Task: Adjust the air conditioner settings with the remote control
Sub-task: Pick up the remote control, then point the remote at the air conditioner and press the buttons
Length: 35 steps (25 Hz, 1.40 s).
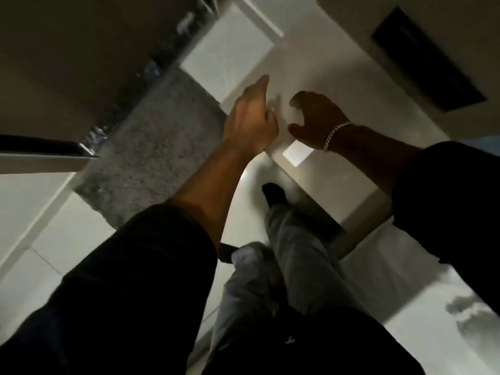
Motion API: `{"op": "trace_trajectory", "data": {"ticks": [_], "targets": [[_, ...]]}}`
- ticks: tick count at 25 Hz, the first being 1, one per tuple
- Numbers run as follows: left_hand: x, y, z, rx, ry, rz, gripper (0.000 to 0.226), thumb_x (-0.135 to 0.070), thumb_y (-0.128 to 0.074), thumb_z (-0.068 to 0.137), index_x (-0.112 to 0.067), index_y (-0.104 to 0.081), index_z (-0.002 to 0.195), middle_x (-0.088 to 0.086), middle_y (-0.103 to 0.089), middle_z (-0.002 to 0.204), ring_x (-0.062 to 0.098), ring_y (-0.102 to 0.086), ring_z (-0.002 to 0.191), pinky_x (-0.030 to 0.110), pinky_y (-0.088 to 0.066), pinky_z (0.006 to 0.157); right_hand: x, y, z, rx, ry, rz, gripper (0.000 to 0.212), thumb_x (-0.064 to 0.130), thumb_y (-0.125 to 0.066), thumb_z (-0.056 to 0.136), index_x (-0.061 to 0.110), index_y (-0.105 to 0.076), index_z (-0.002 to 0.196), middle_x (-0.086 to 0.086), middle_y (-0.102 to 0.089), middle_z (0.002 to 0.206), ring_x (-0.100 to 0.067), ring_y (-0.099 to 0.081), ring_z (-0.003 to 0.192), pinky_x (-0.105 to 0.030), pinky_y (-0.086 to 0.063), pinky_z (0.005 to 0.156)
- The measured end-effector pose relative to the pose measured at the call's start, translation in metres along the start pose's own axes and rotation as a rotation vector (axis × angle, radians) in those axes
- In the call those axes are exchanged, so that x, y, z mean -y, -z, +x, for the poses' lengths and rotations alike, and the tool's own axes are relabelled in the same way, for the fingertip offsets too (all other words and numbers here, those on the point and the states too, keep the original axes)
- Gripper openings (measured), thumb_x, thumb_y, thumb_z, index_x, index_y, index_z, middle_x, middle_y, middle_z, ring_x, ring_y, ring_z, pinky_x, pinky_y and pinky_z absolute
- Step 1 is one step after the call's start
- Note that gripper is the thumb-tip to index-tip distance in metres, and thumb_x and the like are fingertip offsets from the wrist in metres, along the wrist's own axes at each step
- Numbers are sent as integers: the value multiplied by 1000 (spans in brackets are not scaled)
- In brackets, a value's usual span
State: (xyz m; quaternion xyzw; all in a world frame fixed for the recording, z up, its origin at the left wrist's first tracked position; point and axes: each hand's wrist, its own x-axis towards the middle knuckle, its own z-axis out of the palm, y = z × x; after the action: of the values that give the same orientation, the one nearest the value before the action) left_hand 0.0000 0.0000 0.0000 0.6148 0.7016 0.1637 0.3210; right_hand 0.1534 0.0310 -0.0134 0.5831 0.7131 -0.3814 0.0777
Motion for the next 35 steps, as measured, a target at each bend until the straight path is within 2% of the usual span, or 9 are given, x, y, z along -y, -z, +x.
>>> {"op": "trace_trajectory", "data": {"ticks": [7, 10, 13, 16, 19, 23, 27, 32, 35], "targets": [[21, -140, 39, 305, 71, -27, 39, -13, -57, 87, -5, -58, 125, 14, -64, 126, 25, -60, 117, 25, -48, 99, -108, -86, 24, -176, -730, 683, 52, 23, -65, 86, 3, -47, 130, -19, -63, 127, -29, -65, 111, -32, -55, 92], [19, -174, 45, 367, 144, -79, 32, -18, -54, 90, -10, -63, 120, 6, -66, 124, 16, -62, 114, 12, -42, 88, -119, -105, 36, -228, -851, 914, 59, 26, -72, 81, 4, -45, 129, -17, -65, 121, -25, -70, 94, -32, -62, 70], [20, -184, 47, 288, 367, -223, 19, -13, -49, 94, -15, -66, 102, 6, -65, 115, 15, -60, 103, 22, -49, 96, -116, -110, 44, -205, -766, 811, 58, 31, -76, 79, 3, -54, 125, -14, -65, 121, -27, -68, 104, -39, -61, 82], [25, -166, 46, 288, 546, -397, 26, -6, -47, 94, -1, -66, 111, 16, -68, 116, 28, -66, 104, 45, -55, 93, -105, -104, 36, -131, -654, 778, 42, 33, -70, 84, 1, -65, 110, -14, -70, 112, -27, -69, 97, -41, -60, 83], [29, -125, 33, 199, 564, -389, 21, -7, -54, 91, -4, -71, 102, 13, -72, 107, 28, -70, 96, 45, -59, 85, -73, -87, 25, -110, -538, 745, 28, 35, -70, 83, 9, -63, 75, -8, -69, 81, -19, -67, 72, -38, -61, 72], [26, -32, 2, 16, 583, -536, 12, -9, -60, 90, -5, -71, 87, 21, -73, 102, 34, -71, 93, 41, -62, 79, 7, -41, 12, -116, -366, 678, 42, 36, -77, 75, 1, -64, 96, -16, -71, 102, -29, -70, 91, -47, -59, 81], [18, 92, -40, -169, 486, -625, 17, -4, -57, 91, 6, -70, 94, 27, -72, 101, 39, -71, 92, 50, -60, 83, 120, 20, -17, -111, -125, 702, 34, 29, -85, 68, 15, -56, 76, -17, -74, 101, -30, -72, 86, -43, -61, 67], [-1, 276, -111, -487, 342, -621, 15, -7, -61, 90, -1, -73, 98, 20, -75, 95, 5, -67, 58, 20, -57, 53, 285, 92, -72, -28, 229, 766, 31, 23, -86, 69, 19, -56, 77, -12, -73, 92, -19, -68, 74, -23, -50, 42], [-17, 376, -153, -669, 262, -555, 17, -10, -62, 90, -2, -71, 102, 14, -74, 99, 7, -66, 65, 16, -53, 54, 381, 134, -110, -29, 449, 756, 32, 22, -86, 69, 17, -57, 82, -11, -73, 90, -19, -69, 71, -26, -53, 42]]}}
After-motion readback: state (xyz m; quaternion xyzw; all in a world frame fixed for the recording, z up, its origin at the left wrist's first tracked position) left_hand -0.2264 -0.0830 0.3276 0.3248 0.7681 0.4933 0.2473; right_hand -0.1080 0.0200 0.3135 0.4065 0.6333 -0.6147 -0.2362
